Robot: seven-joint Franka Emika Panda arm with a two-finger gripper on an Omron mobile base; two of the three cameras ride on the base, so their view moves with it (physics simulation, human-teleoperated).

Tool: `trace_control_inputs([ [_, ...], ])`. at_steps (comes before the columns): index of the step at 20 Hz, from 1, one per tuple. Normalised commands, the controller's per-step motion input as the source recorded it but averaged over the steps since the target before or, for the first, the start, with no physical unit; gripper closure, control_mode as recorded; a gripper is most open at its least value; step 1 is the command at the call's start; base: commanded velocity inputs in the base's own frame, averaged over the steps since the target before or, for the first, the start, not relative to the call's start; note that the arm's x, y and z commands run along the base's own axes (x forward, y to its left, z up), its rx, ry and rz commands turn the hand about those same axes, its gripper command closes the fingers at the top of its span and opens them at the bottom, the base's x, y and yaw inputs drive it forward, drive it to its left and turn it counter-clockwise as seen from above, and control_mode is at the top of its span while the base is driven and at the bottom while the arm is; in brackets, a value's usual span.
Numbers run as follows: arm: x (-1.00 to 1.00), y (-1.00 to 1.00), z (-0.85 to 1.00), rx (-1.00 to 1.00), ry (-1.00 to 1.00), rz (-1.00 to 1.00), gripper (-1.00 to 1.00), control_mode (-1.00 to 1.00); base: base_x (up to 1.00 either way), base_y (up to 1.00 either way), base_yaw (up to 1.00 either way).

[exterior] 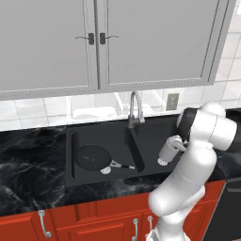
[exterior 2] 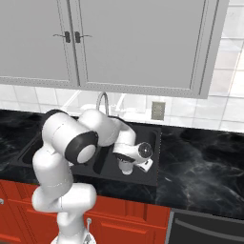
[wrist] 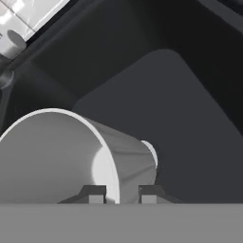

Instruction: Place the pan in the left basin and the glass cup in the right basin of the sink.

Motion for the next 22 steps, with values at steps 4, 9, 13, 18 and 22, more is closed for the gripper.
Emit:
trace_control_inputs([
  [4, 0.11, 0.0, -0.29, 0.0, 0.0, 0.0, 1.0, -1.0, 0.0, 0.0, 0.0],
  [9, 0.02, 0.0, -0.29, 0.0, 0.0, -0.01, 1.0, -1.0, 0.0, 0.0, 0.0],
  [13, 0.01, 0.0, -0.07, -0.01, 0.0, -0.01, -1.0, -1.0, 0.0, 0.0, 0.0],
  [18, 0.0, 0.0, 0.0, 0.0, 0.0, -0.01, -1.0, -1.0, 0.0, 0.0, 0.0],
  [22, 0.0, 0.0, 0.0, -0.01, 0.0, -0.01, -1.0, -1.0, 0.0, 0.0, 0.0],
])
